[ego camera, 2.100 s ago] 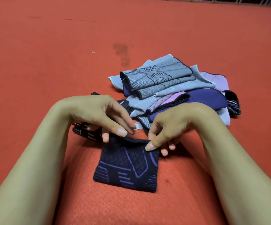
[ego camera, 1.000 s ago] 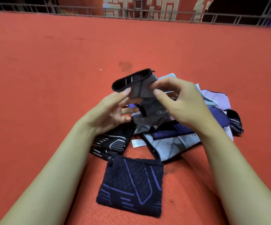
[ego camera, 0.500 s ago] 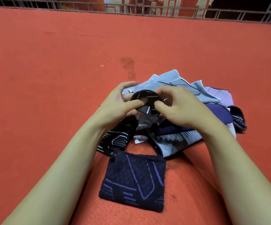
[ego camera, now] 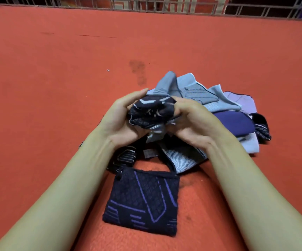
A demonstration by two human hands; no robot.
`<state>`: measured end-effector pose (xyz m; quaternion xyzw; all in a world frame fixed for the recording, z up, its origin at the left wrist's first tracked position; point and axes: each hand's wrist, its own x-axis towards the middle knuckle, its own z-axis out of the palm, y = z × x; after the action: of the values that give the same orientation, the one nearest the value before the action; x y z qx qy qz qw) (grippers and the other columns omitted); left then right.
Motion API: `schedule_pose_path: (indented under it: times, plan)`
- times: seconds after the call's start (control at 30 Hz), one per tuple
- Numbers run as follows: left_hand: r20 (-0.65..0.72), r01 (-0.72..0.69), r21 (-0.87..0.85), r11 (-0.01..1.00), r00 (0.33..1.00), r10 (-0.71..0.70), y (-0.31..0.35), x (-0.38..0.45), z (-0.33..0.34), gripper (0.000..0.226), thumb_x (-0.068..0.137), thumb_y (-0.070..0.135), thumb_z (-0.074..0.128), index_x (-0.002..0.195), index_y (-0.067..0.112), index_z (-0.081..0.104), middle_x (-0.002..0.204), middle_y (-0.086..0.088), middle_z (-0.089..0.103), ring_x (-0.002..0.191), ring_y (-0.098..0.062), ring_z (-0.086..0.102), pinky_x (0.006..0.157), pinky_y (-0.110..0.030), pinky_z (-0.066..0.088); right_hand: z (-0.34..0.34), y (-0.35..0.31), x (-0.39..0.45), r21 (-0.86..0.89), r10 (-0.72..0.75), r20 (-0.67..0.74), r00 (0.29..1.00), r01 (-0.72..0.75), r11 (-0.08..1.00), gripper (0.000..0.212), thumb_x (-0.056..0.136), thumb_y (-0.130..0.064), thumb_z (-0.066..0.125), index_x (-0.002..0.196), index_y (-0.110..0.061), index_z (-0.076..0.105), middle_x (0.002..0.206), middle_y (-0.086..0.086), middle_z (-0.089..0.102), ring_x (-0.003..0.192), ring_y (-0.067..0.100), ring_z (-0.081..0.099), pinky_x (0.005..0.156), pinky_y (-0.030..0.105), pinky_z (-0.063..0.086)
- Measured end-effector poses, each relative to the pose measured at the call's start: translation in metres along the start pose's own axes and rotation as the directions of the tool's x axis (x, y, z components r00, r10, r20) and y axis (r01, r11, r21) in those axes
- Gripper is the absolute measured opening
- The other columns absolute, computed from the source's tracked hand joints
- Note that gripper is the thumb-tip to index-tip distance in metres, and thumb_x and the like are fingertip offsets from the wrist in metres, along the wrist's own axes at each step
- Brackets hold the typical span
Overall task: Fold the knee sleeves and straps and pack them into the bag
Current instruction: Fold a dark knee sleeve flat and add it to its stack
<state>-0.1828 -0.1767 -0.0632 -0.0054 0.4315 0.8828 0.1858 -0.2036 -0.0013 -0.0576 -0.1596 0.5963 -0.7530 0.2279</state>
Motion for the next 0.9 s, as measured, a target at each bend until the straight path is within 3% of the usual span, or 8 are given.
schedule_pose_path:
  times: [0.13, 0.23, 0.33, 0.4, 0.5, 0.57, 0.73, 0.9]
  plan:
    - [-0.071, -0.092, 0.189, 0.978, 0.992, 0.107, 0.001, 0.006, -0.005, 0.036, 0.091, 0.036, 0.065, 0.109, 0.004, 0.066, 0.090, -0.013, 0.070, 0.075, -0.022, 0.071, 0.068, -0.033, 0.061, 0.002, -0.002, -0.009, 0.202, 0.008, 0.355, 0.935, -0.085, 0.976, 0.064, 0.079, 0.003, 0.043, 0.142, 0.016, 0.041, 0.129, 0.024, 0.037, 0.118, 0.036, 0.029, 0.104, 0.043, 0.026]
    - [-0.040, -0.126, 0.281, 0.952, 0.989, 0.142, 0.007, 0.002, -0.018, 0.070, 0.098, 0.054, 0.060, 0.136, -0.004, 0.058, 0.134, -0.030, 0.061, 0.117, -0.036, 0.063, 0.108, -0.050, 0.051, -0.005, -0.007, -0.012, 0.152, 0.034, 0.454, 0.890, -0.115, 0.982, 0.072, 0.085, -0.006, 0.056, 0.151, 0.009, 0.034, 0.133, 0.026, 0.040, 0.124, 0.040, 0.031, 0.110, 0.046, 0.023]
    - [0.129, -0.206, 0.401, 0.893, 0.977, 0.167, 0.007, -0.004, -0.026, 0.075, 0.093, 0.046, 0.073, 0.143, -0.006, 0.052, 0.146, -0.030, 0.053, 0.133, -0.039, 0.054, 0.118, -0.054, 0.040, -0.013, -0.012, -0.014, -0.264, 0.033, 0.174, 0.984, 0.015, 0.964, 0.057, 0.092, -0.007, 0.067, 0.143, -0.015, 0.045, 0.121, 0.013, 0.071, 0.107, 0.032, 0.063, 0.098, 0.045, 0.050]
    - [0.170, -0.241, 0.522, 0.818, 0.969, 0.177, 0.000, -0.006, -0.019, 0.065, 0.088, 0.020, 0.082, 0.139, -0.007, 0.053, 0.140, -0.029, 0.059, 0.122, -0.036, 0.059, 0.112, -0.056, 0.044, -0.010, -0.006, -0.009, -0.635, -0.082, -0.118, 0.990, -0.012, 0.773, 0.047, 0.092, -0.011, 0.070, 0.128, -0.031, 0.048, 0.099, -0.005, 0.078, 0.086, 0.019, 0.071, 0.083, 0.036, 0.057]
    - [0.163, -0.252, 0.730, 0.635, 0.967, 0.195, -0.015, -0.002, -0.005, 0.051, 0.089, 0.014, 0.082, 0.131, -0.002, 0.059, 0.129, -0.021, 0.069, 0.114, -0.031, 0.066, 0.110, -0.059, 0.048, -0.009, 0.012, 0.001, -0.790, -0.284, -0.369, 0.885, -0.138, 0.597, 0.048, 0.082, -0.008, 0.070, 0.121, -0.030, 0.052, 0.097, -0.005, 0.071, 0.089, 0.017, 0.065, 0.070, 0.030, 0.045]
    - [0.160, -0.287, 0.809, 0.513, 0.947, 0.278, -0.014, 0.001, -0.007, 0.025, 0.092, 0.007, 0.079, 0.113, 0.004, 0.067, 0.112, -0.011, 0.076, 0.101, -0.017, 0.070, 0.094, -0.040, 0.058, -0.012, 0.013, 0.002, -0.801, -0.343, -0.390, 0.854, -0.132, 0.584, 0.050, 0.079, -0.004, 0.065, 0.122, -0.027, 0.054, 0.107, -0.004, 0.069, 0.099, 0.017, 0.064, 0.080, 0.030, 0.047]
    - [-0.042, -0.182, 0.939, 0.292, 0.782, 0.622, -0.012, 0.012, -0.021, 0.014, 0.083, 0.011, 0.060, 0.091, 0.022, 0.057, 0.082, -0.008, 0.065, 0.057, 0.000, 0.052, 0.058, -0.027, 0.043, -0.004, -0.001, 0.000, -0.573, -0.247, -0.306, 0.919, 0.029, 0.819, 0.038, 0.089, 0.003, 0.055, 0.113, -0.025, 0.061, 0.088, -0.015, 0.073, 0.083, 0.012, 0.069, 0.071, 0.025, 0.055]
    - [-0.053, -0.325, 0.786, 0.525, 0.811, 0.582, -0.010, 0.008, -0.009, 0.033, 0.084, -0.016, 0.050, 0.086, 0.017, 0.059, 0.075, 0.004, 0.061, 0.064, -0.007, 0.051, 0.055, -0.022, 0.042, 0.000, -0.010, -0.011, -0.065, 0.042, 0.248, 0.968, -0.027, 0.998, 0.038, 0.081, 0.020, 0.036, 0.105, 0.000, 0.059, 0.082, 0.011, 0.060, 0.069, 0.016, 0.057, 0.061, 0.022, 0.053]
